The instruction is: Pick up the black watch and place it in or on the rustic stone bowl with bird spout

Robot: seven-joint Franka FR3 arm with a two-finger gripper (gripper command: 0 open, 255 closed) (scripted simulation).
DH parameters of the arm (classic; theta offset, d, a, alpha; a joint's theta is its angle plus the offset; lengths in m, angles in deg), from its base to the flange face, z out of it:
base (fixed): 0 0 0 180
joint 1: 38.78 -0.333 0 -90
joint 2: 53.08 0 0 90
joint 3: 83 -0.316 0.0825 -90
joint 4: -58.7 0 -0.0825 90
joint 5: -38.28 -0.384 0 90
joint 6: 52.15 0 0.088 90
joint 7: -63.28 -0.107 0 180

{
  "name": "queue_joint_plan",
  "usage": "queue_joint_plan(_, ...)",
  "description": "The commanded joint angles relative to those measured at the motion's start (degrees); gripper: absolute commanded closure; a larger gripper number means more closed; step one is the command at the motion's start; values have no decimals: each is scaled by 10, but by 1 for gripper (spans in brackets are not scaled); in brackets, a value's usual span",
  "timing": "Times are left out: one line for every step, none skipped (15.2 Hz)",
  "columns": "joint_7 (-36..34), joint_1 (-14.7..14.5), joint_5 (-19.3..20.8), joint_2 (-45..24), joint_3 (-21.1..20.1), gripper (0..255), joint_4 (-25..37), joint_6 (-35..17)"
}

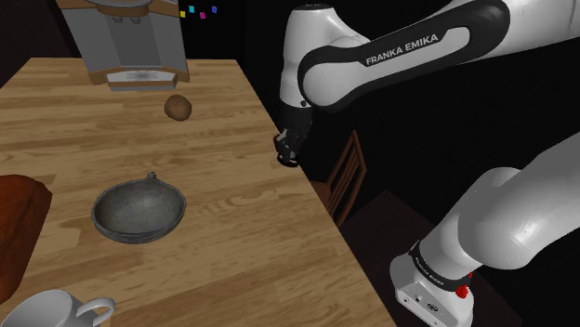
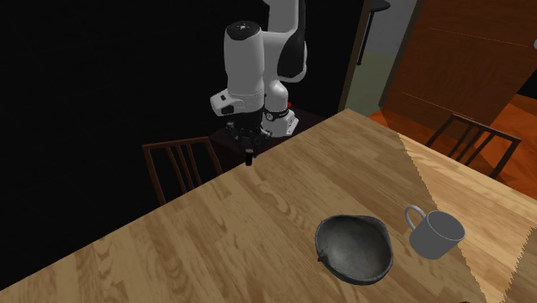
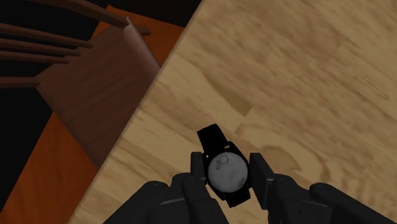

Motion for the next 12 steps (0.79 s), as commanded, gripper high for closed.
queue_joint_plan(3,0,-1,8,2,255,9,17)
queue_joint_plan(3,0,-2,11,2,255,14,25)
queue_joint_plan(4,0,-3,15,3,255,19,33)
queue_joint_plan(5,0,-3,18,4,255,24,41)
queue_joint_plan(5,0,-4,21,4,255,29,50)
queue_joint_plan(6,0,-4,24,5,255,34,58)
queue_joint_plan(7,0,-5,27,5,255,39,66)
queue_joint_plan(7,0,-5,29,6,255,45,74)
queue_joint_plan(8,0,-5,32,7,255,50,82)
queue_joint_plan(8,0,-5,34,7,255,56,90)
queue_joint_plan(9,0,-6,37,8,255,62,98)
queue_joint_plan(9,0,-6,39,8,255,68,106)
